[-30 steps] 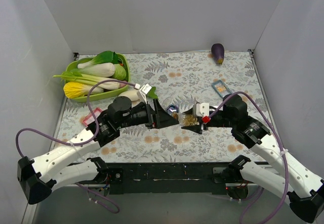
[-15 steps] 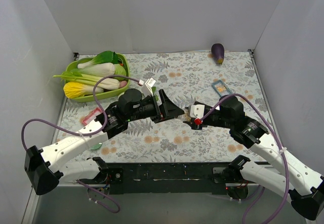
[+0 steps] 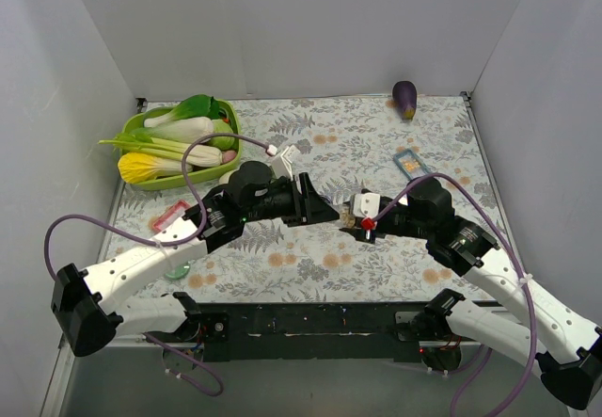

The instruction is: Sort the pills into containers

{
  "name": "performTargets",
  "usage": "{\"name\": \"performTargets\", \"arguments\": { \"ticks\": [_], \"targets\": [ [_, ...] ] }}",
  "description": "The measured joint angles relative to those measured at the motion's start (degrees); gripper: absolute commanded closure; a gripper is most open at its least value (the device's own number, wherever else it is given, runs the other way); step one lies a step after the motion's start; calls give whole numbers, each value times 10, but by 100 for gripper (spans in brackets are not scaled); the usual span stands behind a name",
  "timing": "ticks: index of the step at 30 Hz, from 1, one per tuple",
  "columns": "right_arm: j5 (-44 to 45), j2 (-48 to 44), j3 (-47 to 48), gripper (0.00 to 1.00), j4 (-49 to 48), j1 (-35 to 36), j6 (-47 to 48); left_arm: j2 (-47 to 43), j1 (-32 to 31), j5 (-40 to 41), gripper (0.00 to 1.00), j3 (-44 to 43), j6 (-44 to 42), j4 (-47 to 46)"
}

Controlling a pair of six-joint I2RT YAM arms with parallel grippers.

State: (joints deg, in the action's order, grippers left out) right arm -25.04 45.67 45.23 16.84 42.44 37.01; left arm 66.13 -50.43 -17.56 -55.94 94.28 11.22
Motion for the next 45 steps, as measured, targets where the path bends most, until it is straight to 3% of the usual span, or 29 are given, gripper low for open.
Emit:
{"name": "performTargets", "arguments": {
  "ticks": [5,8,13,16,17,20,21,24,30,36,40,45],
  "targets": [
    [-62,1,-2,99,13,-12,-54,-1,3,-75,86,0,-162,0],
    [-133,1,-21,99,-5,-26,-123,-16,4,-137,80,17,-293,8],
    [-282,2,-127,99,-184,-46,-374,-80,-3,-200,69,69,-523,40],
    [-331,2,-194,99,-293,-58,-512,-93,-4,-205,44,69,-602,50],
    [-341,2,-210,99,-318,-62,-548,-95,-4,-203,30,69,-615,49],
    [-360,1,-223,99,-348,-72,-600,-108,-4,-191,10,73,-632,42],
    [-363,0,-221,99,-351,-75,-603,-120,-4,-185,2,80,-627,39],
    [-364,-9,-202,99,-324,-83,-573,-177,-4,-161,2,113,-578,27],
    [-301,-25,-101,99,-171,-90,-362,-254,-4,-80,2,148,-351,4],
    [-180,-27,-28,99,-57,-82,-125,-183,-3,-21,2,148,-80,-30],
    [-126,-24,-21,99,-24,-64,-54,-128,-3,3,2,132,17,-46],
    [-86,-18,-21,99,0,-50,-9,-61,-3,23,15,79,82,-67]
  ]
}}
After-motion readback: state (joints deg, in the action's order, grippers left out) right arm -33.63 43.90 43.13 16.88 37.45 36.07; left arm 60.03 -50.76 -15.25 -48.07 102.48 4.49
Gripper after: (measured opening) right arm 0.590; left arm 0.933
